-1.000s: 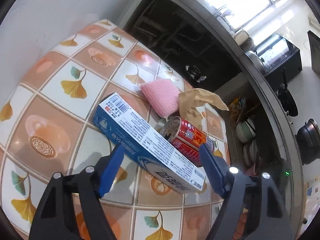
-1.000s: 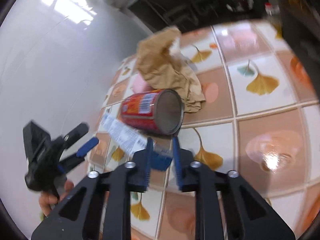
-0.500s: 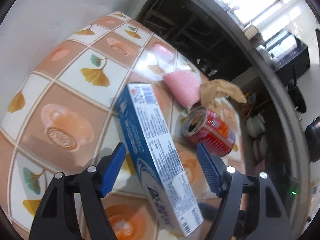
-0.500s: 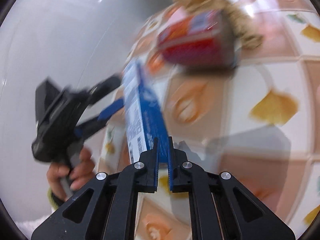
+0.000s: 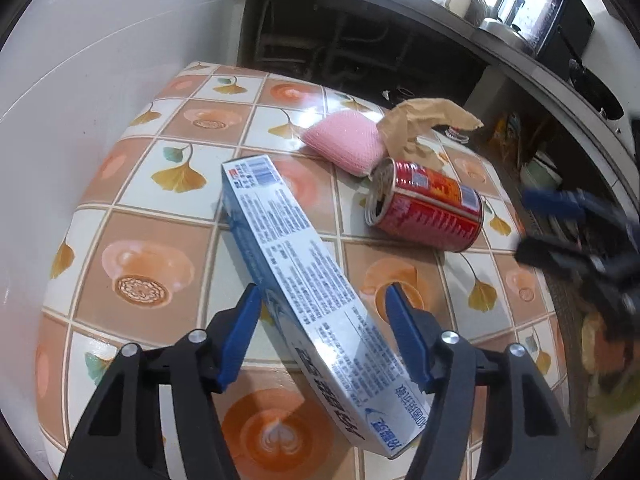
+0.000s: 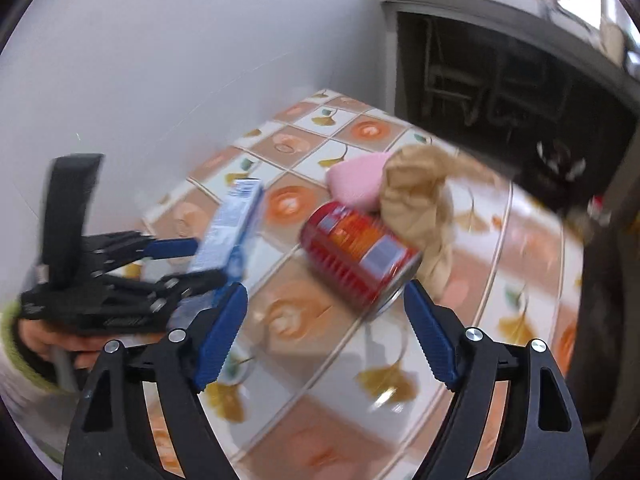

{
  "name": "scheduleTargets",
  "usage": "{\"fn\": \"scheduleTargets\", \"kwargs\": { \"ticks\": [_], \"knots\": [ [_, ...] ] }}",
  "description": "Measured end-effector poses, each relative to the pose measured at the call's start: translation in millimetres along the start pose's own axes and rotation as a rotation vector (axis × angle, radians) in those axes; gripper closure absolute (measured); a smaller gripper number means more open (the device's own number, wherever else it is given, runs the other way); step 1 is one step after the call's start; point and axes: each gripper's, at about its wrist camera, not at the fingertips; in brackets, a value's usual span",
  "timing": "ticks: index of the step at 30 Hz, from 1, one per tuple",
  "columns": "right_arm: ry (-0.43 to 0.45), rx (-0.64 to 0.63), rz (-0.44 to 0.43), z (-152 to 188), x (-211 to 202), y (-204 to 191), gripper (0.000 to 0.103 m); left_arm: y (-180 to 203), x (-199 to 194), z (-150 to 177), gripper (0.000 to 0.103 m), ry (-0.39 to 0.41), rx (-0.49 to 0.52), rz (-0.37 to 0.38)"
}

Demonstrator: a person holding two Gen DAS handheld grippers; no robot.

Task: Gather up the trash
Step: 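Grasp the red drink can with the right gripper while the left holds the toothpaste box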

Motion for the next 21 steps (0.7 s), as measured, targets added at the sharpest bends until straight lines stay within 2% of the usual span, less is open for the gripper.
{"fn": "scheduleTargets", "kwargs": {
  "ticks": [2,5,9,14,21],
  "knots": [
    [-0.049,-0.066,-0.002,2.7,16.4,3.6,0.022,3.7,3.8,1.1,0.041,-0.011,0.007,-0.006],
    [-0.112,-0.170,0.044,0.5,52.7,-0.9,0.021,6.1,8.3,4.1,0.041,-0.024,0.003,-0.009],
    [-0.161,-0.226,0.061,1.8,82.3,-1.8,0.021,6.2,12.6,7.7,0.044,-0.038,0.008,-0.022],
    [-0.204,-0.244,0.080,3.3,99.6,0.4,0.024,2.4,9.4,8.0,0.048,-0.038,-0.013,-0.007],
    [-0.206,-0.286,0.104,8.5,97.9,-5.9,0.026,-3.3,0.3,11.6,0.056,-0.038,-0.054,0.011]
  ]
}}
Point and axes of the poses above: each gripper's, at about its wrist camera, not at the fingertips, and x roughly the way its jaws point, y to its right, z to its underside, and after that the axes turned 15 degrees about y, right-handed
